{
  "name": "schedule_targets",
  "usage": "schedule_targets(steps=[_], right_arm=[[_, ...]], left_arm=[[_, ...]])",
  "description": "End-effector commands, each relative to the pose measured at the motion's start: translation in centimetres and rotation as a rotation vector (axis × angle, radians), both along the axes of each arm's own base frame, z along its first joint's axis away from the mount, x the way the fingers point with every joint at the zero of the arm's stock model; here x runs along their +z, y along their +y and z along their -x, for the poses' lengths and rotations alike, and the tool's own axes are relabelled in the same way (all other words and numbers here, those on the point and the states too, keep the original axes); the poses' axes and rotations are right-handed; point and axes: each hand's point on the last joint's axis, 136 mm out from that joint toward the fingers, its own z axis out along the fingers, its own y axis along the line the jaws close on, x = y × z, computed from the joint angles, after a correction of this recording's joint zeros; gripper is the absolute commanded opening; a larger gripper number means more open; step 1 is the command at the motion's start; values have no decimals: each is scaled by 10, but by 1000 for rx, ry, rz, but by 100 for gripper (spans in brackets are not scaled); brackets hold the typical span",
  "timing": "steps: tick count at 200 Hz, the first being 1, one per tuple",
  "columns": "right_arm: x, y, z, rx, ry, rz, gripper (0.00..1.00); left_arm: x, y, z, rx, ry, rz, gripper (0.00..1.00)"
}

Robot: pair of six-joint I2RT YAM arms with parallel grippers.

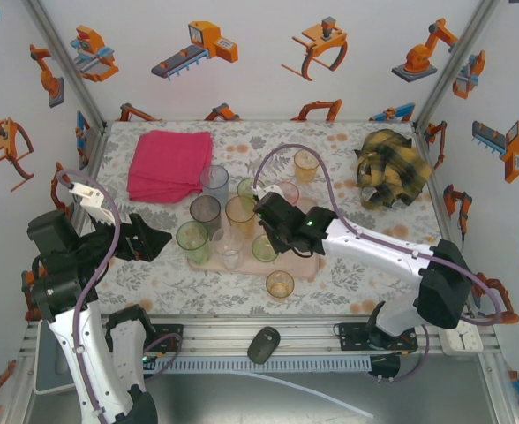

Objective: Place the glasses into the tray

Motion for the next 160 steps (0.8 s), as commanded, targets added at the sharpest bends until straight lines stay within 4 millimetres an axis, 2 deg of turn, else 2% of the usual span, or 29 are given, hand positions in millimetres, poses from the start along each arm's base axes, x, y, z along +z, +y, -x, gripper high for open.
schedule_targets(steps=[1,68,160], right_arm=[[-6,7,1,1,10,-16,2],[-24,8,1,-18,32,-13,2],[-35,9,1,-19,54,7,4]], left_arm=[[0,1,-2,0,-12,-2,97],[0,1,-1,-1,-13,-2,97],[-1,1,-2,-1,-12,-3,97]])
